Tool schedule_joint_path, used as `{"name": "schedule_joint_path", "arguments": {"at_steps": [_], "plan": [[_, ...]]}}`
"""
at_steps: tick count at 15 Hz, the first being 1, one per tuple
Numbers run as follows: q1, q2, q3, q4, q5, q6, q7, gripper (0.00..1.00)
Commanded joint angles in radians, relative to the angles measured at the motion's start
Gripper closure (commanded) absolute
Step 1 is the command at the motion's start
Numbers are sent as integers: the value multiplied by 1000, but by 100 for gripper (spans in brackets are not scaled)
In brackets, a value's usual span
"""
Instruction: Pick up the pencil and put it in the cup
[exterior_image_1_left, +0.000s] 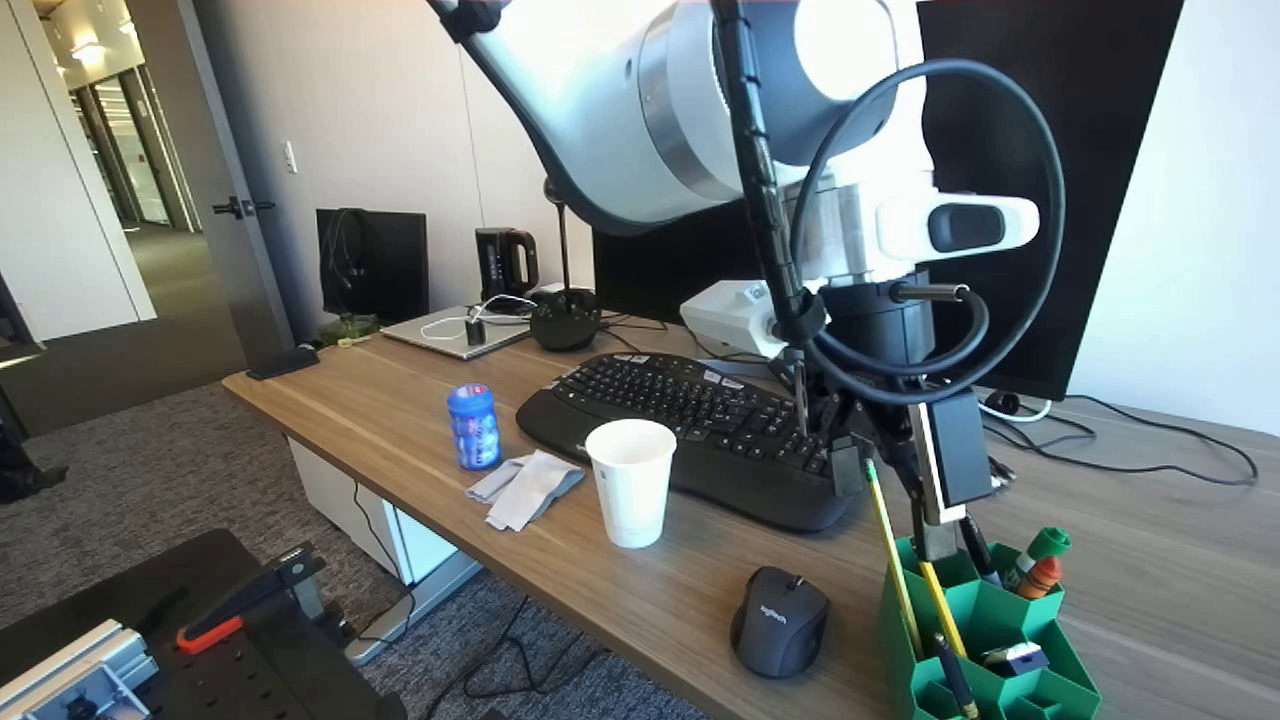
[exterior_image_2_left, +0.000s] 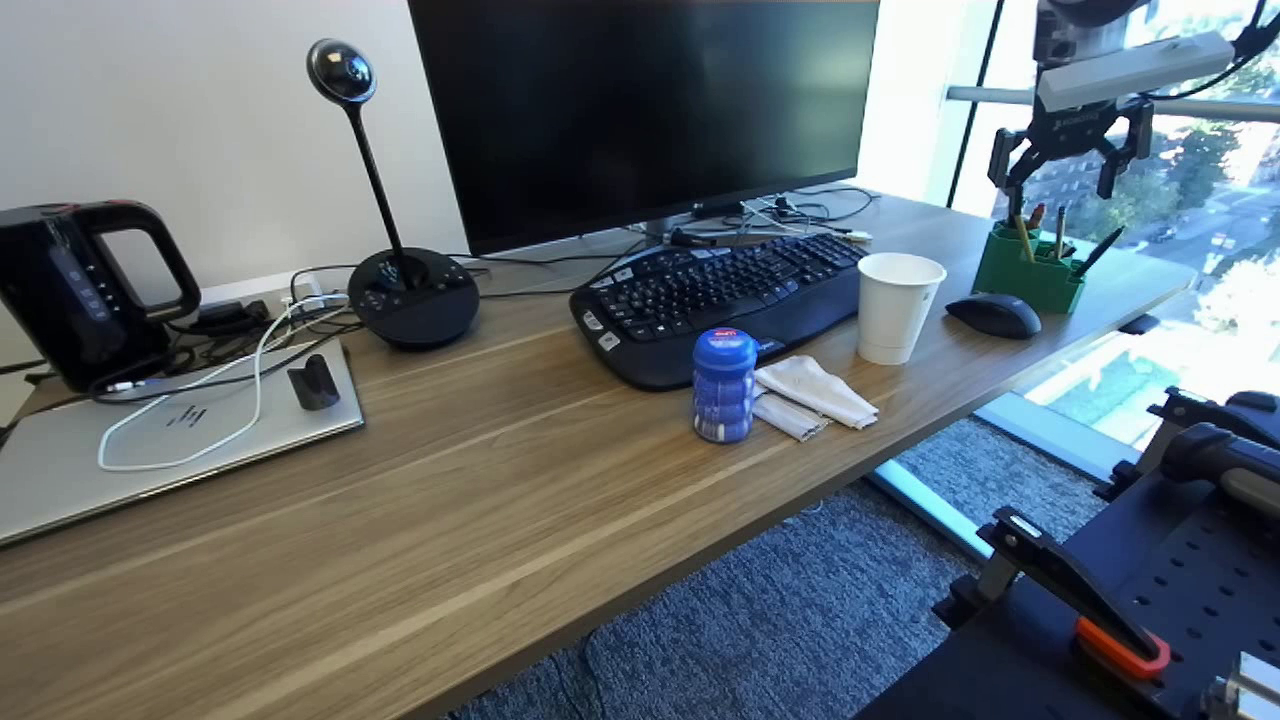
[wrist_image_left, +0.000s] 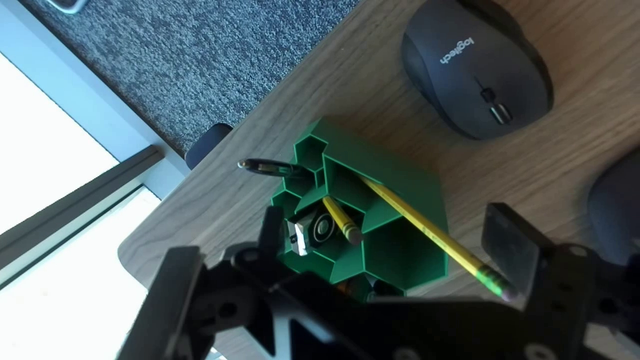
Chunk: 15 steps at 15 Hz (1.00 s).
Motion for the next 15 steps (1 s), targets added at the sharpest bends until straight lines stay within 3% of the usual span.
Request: {"name": "schedule_joint_path", "arguments": {"at_steps": [1,15], "plan": [[20,15,-6,13,-6,14,22,0],[39,93,-7,132,16,-12,74,0]]}}
